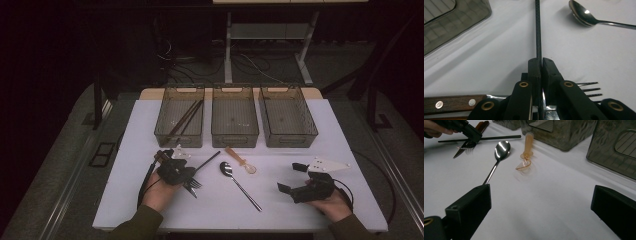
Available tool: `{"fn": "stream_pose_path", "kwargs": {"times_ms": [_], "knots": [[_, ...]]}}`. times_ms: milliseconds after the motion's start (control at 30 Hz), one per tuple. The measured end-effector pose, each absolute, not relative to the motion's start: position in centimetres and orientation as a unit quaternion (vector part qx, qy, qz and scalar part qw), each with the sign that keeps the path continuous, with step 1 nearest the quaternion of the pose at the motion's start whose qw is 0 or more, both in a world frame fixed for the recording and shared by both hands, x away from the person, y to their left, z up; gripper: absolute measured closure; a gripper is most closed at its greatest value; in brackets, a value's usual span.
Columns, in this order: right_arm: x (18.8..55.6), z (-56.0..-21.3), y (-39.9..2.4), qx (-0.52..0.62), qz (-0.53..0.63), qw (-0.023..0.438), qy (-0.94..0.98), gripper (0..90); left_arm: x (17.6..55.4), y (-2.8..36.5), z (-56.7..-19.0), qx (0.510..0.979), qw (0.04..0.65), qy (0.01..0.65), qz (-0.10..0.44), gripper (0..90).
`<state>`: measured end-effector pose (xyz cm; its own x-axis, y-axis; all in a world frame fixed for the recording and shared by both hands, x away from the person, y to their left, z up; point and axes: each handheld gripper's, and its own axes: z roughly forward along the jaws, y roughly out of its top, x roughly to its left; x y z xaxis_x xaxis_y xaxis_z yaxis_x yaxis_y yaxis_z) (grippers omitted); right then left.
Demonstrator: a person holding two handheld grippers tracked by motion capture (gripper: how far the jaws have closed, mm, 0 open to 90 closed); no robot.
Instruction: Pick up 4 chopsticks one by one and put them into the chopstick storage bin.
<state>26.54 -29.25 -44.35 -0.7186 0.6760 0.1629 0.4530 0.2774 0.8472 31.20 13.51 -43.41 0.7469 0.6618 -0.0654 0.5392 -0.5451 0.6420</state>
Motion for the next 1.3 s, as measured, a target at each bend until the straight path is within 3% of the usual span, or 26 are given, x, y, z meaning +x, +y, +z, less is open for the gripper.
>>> {"fn": "stream_pose_path", "kwargs": {"times_ms": [1300], "knots": [[26.6,-44.5,-29.1,0.357,0.479,0.112,0.794,2.4,32.0,16.6,-39.0,0.843,0.401,0.341,0.107,85.9]]}}
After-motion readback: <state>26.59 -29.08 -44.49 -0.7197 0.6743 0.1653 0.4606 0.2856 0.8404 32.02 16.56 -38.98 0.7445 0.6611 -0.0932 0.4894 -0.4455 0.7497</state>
